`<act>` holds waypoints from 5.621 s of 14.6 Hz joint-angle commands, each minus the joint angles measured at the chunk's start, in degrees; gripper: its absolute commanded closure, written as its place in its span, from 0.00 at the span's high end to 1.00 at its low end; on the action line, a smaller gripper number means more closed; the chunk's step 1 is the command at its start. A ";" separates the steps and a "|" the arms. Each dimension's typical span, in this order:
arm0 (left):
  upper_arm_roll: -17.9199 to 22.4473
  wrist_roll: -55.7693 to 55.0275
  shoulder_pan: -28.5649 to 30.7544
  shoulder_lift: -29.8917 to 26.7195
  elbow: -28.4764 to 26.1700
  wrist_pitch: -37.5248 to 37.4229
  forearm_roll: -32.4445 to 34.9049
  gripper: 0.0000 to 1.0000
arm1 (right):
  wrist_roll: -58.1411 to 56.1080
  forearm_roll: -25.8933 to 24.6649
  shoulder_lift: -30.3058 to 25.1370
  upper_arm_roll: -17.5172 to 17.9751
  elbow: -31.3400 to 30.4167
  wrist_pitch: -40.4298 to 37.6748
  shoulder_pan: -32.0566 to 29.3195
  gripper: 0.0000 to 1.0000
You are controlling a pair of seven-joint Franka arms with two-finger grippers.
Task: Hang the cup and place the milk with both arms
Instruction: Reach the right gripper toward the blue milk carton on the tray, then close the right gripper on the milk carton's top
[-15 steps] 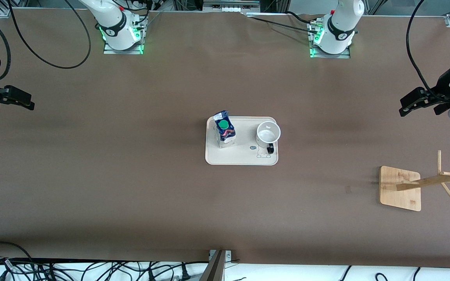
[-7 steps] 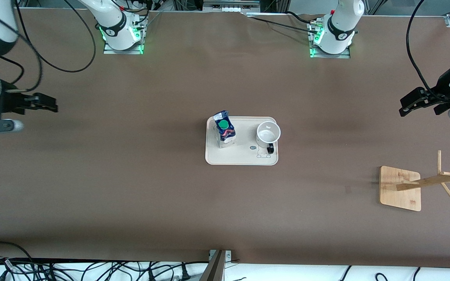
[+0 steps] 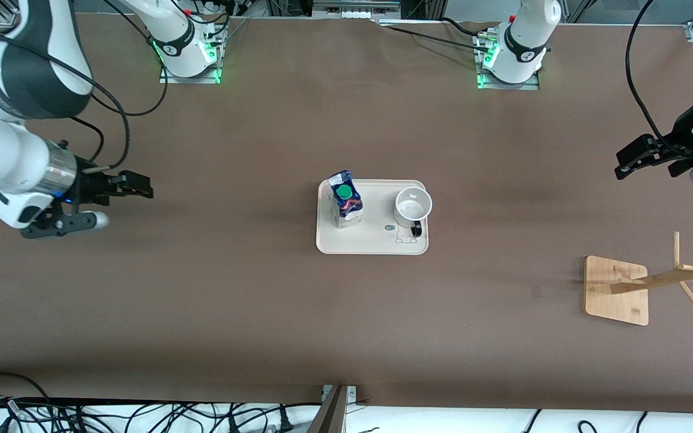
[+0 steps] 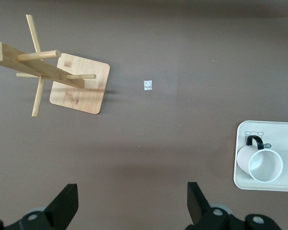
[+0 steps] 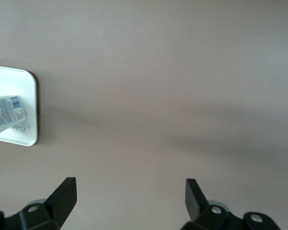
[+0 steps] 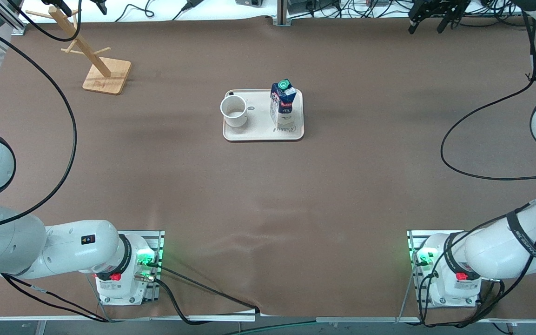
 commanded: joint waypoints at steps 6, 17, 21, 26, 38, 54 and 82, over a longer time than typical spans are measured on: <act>-0.22 0.09 -0.07 0.56 2.14 -1.34 -0.49 1.00 | 11.89 11.87 2.70 -0.31 1.03 6.42 6.29 1.00; -1.10 0.27 -0.25 -0.15 1.70 -1.52 -0.40 1.00 | 29.05 9.68 7.28 -0.39 1.03 19.18 22.56 1.00; -1.37 0.36 -0.25 -0.23 1.78 -1.52 -0.40 1.00 | 32.98 9.68 10.87 -0.39 0.94 23.73 27.66 1.00; -1.37 0.18 -0.34 -0.49 1.35 -1.52 -0.40 1.00 | 38.89 7.57 14.75 -0.48 1.12 30.87 31.27 1.00; -1.37 0.01 -0.34 -0.50 1.34 -1.43 -0.49 1.00 | 38.80 5.81 15.89 -0.39 0.85 31.31 34.07 1.00; -1.37 0.00 -0.34 -0.41 1.43 -1.43 -0.49 1.00 | 33.45 1.24 17.38 -0.92 0.76 30.87 34.96 1.00; -1.37 -0.08 -0.42 -0.32 1.96 -1.43 -0.49 1.00 | 29.75 -0.52 17.91 -0.92 0.15 29.20 35.14 0.42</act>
